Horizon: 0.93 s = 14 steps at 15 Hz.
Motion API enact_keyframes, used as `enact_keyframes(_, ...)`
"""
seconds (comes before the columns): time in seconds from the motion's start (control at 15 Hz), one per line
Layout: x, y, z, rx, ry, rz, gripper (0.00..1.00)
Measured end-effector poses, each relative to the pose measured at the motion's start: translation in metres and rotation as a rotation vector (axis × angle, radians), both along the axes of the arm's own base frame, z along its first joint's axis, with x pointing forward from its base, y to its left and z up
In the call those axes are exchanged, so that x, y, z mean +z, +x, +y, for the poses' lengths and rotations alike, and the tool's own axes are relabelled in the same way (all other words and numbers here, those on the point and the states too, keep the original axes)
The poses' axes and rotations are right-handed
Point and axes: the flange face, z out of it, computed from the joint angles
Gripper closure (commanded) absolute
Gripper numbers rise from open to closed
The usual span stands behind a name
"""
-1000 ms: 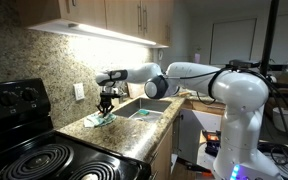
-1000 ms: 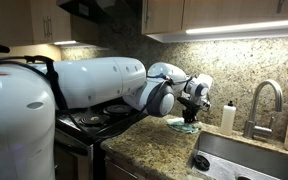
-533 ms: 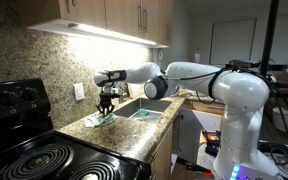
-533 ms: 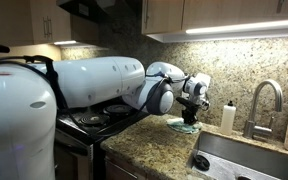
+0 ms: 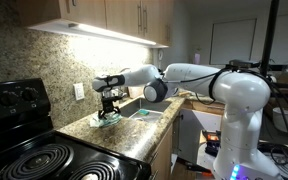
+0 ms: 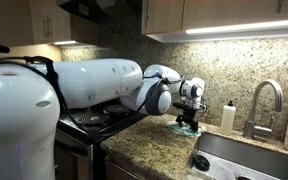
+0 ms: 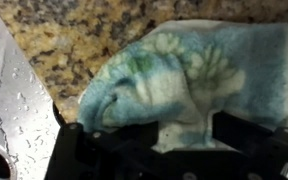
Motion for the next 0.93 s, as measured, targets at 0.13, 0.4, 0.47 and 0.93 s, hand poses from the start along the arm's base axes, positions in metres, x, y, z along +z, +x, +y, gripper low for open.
enact_keyframes(0.13, -0.001, -0.003, 0.002, 0.041, -0.039, 0.035, 0.0)
enact_keyframes(0.4, 0.0, -0.005, 0.004, 0.128, -0.092, 0.067, 0.0)
enact_keyframes(0.47, 0.001, -0.004, 0.005, 0.148, -0.094, 0.067, 0.0)
enact_keyframes(0.93, 0.022, 0.0, 0.003, 0.253, -0.077, 0.036, 0.0)
